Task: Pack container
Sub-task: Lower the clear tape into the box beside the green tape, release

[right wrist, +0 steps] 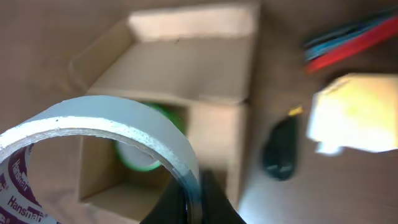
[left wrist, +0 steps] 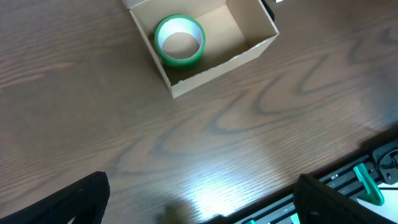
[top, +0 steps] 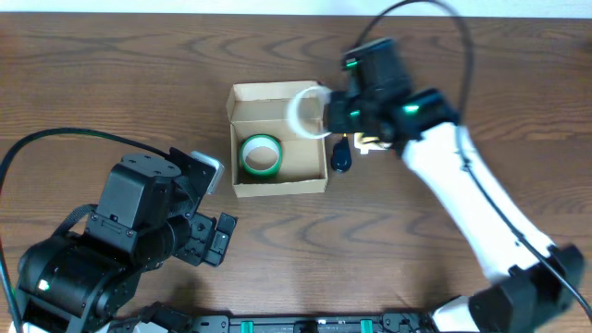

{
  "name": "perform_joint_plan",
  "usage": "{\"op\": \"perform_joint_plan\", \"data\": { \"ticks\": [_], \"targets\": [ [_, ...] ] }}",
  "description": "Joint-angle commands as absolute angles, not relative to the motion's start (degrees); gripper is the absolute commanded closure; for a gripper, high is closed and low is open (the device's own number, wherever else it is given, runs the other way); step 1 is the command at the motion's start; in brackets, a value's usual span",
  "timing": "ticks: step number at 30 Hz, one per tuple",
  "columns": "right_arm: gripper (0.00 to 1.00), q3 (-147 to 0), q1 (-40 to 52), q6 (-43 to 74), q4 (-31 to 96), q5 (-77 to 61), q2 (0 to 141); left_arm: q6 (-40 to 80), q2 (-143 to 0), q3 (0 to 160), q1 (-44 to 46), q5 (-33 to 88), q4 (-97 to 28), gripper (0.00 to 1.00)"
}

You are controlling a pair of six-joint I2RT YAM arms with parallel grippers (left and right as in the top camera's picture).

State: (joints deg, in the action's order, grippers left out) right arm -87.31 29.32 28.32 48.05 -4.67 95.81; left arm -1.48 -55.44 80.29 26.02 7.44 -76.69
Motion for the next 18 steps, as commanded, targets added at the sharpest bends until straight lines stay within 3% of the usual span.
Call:
{"op": "perform_joint_plan", "data": {
  "ticks": [1,18],
  "targets": [
    [0.99,-86.78,34.11,38.15,48.01,-1.32,99.20,-1.08,-55.37,80.84,25.91,7.05,-76.90,0.05],
    [0.98,-89.69,37.56,44.62,47.13,-0.45,110.85,-1.08,-55.37,80.84,25.91,7.05,-76.90,0.05]
  ]
}}
